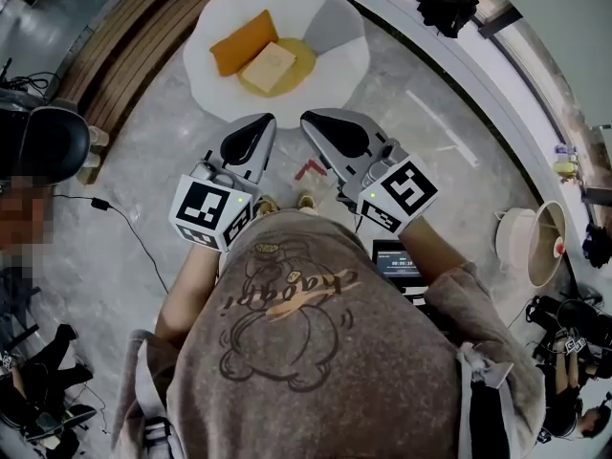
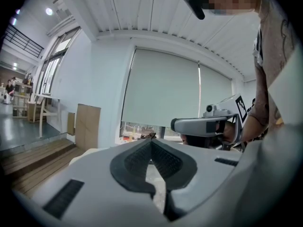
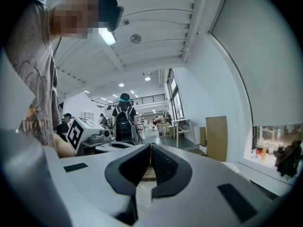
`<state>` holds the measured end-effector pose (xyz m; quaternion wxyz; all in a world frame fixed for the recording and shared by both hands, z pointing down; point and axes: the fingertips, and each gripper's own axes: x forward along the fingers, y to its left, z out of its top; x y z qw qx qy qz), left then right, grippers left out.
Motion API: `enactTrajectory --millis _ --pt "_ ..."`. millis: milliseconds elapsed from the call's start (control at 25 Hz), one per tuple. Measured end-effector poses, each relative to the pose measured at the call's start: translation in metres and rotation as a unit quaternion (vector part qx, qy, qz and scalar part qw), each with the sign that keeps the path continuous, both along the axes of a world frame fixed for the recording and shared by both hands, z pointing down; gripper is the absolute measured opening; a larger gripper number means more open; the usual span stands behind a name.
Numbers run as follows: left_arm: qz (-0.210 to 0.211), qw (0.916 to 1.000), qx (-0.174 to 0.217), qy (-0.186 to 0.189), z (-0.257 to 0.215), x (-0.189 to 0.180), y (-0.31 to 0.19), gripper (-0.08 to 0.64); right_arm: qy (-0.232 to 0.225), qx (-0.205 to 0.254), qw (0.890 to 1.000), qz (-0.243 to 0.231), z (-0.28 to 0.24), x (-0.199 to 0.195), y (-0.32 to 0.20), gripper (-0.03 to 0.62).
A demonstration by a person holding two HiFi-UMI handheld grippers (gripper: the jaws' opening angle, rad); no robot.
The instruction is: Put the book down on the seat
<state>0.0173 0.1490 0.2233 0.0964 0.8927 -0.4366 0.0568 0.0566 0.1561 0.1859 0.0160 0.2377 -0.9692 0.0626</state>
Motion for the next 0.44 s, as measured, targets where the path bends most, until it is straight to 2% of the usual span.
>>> enactTrajectory --millis 440 --pt "-0.005 1.0000 -0.003 -0.004 0.0038 0.0028 0.0002 0.005 0.000 -0.001 1.000 0.001 0.0026 0.0077 -0.0024 0.020"
